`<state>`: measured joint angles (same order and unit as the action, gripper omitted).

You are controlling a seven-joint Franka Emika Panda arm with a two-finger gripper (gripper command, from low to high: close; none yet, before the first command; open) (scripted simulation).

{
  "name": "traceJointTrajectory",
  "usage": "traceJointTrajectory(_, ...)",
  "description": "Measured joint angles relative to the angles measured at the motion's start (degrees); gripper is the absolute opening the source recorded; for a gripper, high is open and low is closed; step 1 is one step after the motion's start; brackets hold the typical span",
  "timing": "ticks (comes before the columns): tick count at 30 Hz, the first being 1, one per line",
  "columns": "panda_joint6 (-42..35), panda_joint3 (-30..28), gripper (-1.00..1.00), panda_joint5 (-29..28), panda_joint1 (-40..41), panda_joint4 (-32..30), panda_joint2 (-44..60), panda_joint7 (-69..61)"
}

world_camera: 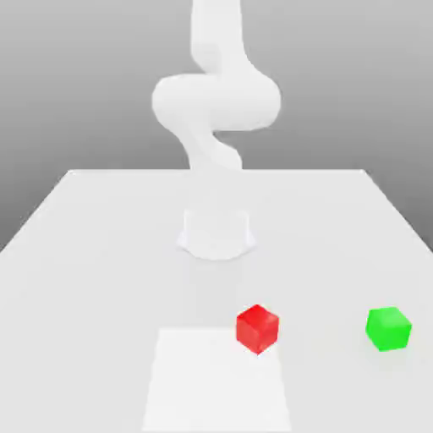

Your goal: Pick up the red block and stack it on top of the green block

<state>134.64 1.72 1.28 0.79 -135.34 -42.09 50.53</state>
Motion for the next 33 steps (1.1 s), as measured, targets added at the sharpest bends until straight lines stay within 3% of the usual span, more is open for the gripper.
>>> traceJointTrajectory(11,15.11,10.45,0.0,5.31,3.44,-18.12,20.11,25.81)
traceJointTrajectory(19,25.98,17.02,0.0,5.27,5.07,-30.74,34.57,46.46)
traceJointTrajectory(24,34.53,14.56,0.0,-6.09,5.6,-30.89,45.09,56.62)
traceJointTrajectory(27,39.7,5.92,0.0,-13.07,-1.5,-29.91,51.33,61.76)
traceJointTrajectory(28,40.77,4.18,-1.0,-14.19,-2.99,-29.7,52.62,62.57)
traceJointTrajectory(33,40.92,4.18,-1.0,-14.25,-2.98,-29.7,52.62,62.63)
